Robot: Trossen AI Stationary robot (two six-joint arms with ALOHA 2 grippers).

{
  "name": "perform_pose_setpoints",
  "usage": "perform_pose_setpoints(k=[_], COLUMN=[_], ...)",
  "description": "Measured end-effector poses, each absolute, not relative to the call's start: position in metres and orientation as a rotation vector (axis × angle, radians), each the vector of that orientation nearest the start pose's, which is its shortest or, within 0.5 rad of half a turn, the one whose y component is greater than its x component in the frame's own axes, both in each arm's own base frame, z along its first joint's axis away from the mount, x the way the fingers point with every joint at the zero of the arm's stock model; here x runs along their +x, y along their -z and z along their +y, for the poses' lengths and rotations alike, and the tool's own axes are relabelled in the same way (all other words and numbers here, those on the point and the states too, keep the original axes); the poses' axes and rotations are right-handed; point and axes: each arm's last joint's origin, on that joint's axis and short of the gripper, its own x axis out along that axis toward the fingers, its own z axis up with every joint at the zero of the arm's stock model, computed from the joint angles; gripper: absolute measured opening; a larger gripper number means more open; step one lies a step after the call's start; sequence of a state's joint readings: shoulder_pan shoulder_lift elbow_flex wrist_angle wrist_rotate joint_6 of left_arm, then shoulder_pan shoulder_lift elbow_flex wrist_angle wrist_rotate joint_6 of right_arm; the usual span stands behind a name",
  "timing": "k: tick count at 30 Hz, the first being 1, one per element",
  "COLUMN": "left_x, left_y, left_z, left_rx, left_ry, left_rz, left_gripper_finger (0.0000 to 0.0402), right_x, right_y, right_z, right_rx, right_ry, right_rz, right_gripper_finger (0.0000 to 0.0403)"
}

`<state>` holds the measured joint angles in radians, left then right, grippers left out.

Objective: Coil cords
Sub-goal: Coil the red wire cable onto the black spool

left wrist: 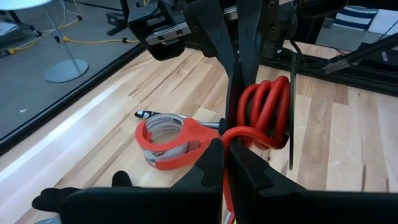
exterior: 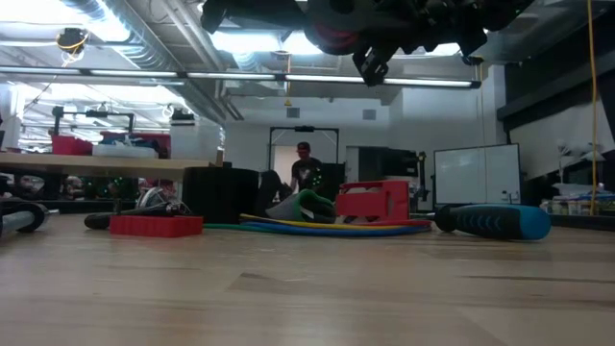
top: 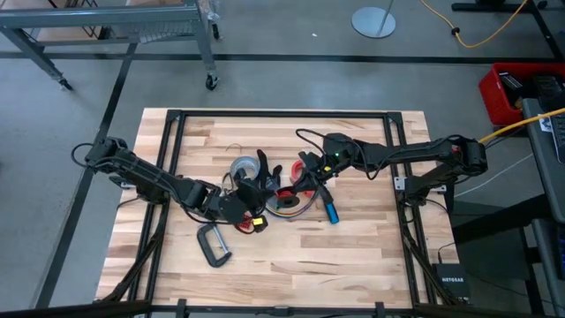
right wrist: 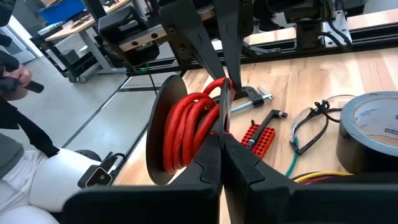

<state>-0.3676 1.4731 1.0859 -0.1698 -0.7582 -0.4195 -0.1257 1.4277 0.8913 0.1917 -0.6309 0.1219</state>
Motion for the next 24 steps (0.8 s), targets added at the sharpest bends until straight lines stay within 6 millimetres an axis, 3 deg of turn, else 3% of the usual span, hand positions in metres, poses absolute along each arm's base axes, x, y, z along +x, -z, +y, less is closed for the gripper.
perform_pose_setpoints(k=[5, 15, 24], left_x=[0.306, 0.309, 0.315], left_y=[-0.282, -0.288, -0.290], left_z=[-0.097, -0.097, -0.090], left_rx=[-0.131, -0.138, -0.173], left_ry=[-0.426, -0.391, -0.352], left_rz=[0.392, 0.345, 0.336], left_gripper_finger=[0.0006, 0.0066, 0.0070], right_x=[0.309, 0.310, 0.311], right_y=[-0.260, -0.264, -0.268], right_z=[-0.021, -0.021, -0.020], right_rx=[0.249, 0.231, 0.218], right_ry=[-0.494, -0.509, -0.538], right_rz=[0.355, 0.312, 0.271], right_gripper_finger=[0.0001, 0.0001, 0.0001])
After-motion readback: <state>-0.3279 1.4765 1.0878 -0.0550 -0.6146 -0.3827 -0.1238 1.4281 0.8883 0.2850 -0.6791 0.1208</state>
